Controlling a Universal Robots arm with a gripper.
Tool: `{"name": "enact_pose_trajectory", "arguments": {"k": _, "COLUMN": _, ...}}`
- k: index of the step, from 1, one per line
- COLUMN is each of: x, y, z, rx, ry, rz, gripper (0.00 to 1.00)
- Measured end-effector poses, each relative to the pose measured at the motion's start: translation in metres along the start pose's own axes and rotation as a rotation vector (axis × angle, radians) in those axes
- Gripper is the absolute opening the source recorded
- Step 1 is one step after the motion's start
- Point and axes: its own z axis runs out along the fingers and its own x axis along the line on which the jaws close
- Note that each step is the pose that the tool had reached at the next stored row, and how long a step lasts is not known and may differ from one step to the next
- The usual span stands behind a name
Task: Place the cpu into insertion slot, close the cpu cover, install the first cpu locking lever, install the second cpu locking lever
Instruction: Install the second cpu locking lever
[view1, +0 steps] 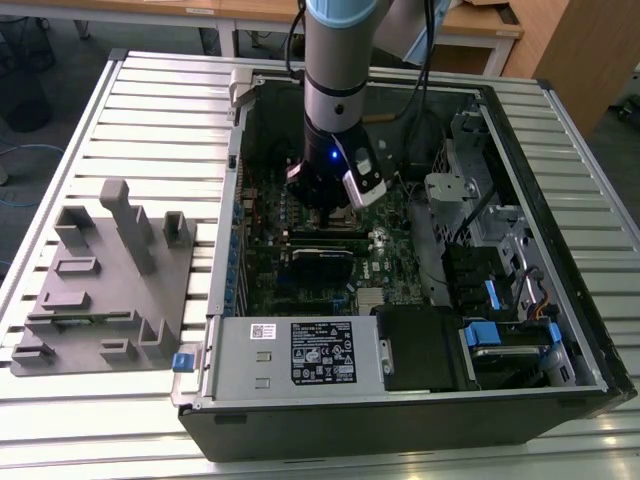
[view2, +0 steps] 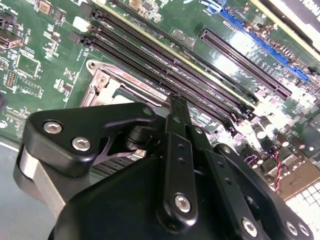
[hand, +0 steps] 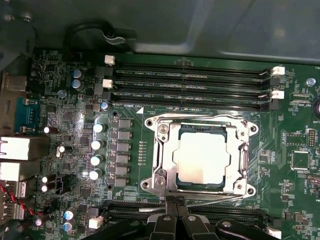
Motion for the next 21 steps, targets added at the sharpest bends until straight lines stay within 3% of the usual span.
{"name": "enact_pose_trajectory", "arguments": {"k": 21, "x": 0.0068, "y": -0.0006, "z": 0.0039, "rx": -0.0008, "ry": -0.0002, "rz": 0.000, "gripper": 0.10}}
